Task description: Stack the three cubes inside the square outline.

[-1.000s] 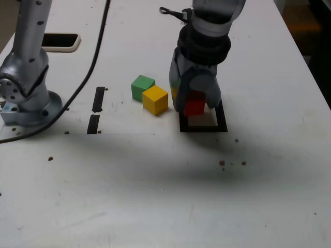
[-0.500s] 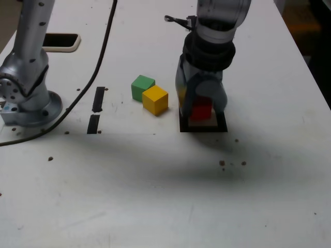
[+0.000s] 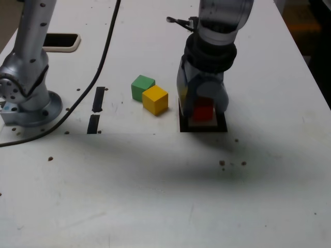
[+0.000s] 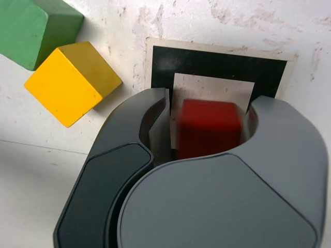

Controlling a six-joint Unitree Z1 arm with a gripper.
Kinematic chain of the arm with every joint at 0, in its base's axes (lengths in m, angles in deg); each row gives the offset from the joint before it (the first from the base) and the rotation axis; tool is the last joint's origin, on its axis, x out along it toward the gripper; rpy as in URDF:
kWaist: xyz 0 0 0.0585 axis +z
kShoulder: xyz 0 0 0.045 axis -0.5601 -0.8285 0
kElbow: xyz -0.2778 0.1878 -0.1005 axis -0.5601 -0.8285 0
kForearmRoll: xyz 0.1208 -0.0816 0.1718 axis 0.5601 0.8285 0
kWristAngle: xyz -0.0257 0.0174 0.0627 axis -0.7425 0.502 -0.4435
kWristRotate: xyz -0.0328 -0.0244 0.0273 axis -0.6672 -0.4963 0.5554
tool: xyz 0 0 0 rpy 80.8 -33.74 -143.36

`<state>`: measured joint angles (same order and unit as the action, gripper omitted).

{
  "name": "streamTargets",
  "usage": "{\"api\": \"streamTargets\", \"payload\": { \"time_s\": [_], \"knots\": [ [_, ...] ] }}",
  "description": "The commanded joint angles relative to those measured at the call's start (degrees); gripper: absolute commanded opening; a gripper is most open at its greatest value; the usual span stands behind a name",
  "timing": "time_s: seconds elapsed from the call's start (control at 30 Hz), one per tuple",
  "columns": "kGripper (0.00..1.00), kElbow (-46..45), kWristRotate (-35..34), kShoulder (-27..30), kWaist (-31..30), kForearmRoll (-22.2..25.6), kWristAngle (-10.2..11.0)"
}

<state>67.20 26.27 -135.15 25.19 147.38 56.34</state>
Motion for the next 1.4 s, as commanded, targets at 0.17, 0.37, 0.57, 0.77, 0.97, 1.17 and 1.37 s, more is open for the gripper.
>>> {"api": "streamTargets", "payload": {
  "time_s": [0.17, 0.37, 0.57, 0.77, 0.97, 1.17, 1.37],
  "knots": [
    [0.99, 2.41, -1.09, 2.93, -0.38, 3.88, 2.11],
    [1.0, 0.8, -6.27, 9.49, -1.03, 11.5, 2.52],
    [0.99, -13.07, -19.73, 20.72, -1.36, 10.24, -3.15],
    [1.0, -20.95, -25.55, 23.29, -1.58, 2.3, -4.95],
    [1.0, -21.73, -27.82, 22.04, -0.9, 0.34, -5.08],
    [1.0, -21.82, -27.31, 20.21, 0.11, 0.12, -4.62],
    [1.0, -21.92, -27.67, 19.04, 0.26, 0.28, -3.47]
  ]
}}
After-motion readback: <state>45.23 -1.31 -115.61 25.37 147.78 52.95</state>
